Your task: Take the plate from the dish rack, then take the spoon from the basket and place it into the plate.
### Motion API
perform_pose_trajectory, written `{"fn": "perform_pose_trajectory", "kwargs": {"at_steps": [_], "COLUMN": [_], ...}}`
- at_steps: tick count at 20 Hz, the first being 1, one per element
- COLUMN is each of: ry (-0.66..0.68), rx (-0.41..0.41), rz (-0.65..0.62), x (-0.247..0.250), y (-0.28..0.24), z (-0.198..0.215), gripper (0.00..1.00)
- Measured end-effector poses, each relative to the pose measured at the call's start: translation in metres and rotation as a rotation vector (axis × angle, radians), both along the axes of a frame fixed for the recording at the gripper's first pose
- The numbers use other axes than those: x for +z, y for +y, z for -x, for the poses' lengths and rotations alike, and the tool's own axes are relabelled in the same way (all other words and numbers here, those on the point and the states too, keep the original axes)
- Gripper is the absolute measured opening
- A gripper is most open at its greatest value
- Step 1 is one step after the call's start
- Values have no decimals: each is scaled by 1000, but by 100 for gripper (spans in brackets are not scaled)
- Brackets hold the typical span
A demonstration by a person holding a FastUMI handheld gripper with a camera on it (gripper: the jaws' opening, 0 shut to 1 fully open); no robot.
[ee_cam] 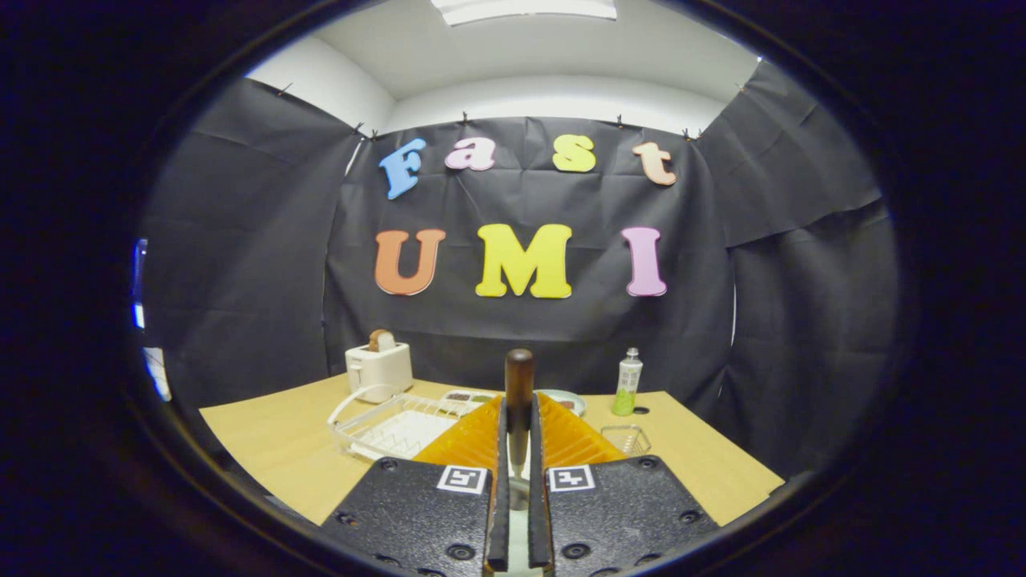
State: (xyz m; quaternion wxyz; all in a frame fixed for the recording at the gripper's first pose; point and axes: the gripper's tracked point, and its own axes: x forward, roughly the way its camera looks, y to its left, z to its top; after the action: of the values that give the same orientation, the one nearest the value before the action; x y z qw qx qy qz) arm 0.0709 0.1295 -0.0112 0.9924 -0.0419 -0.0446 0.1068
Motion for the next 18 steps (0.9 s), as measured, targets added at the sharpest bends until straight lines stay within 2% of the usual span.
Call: {"fn": "perform_pose_trajectory", "kwargs": {"at_steps": [7,13,18], "ry": [59,78,126], "rx": [-38,-75,-98], "rz": [-1,19,-15], "x": [-74,-84,-93], "y": [27,16,1], "z": [13,4,-10], "gripper": [14,15,16]}}
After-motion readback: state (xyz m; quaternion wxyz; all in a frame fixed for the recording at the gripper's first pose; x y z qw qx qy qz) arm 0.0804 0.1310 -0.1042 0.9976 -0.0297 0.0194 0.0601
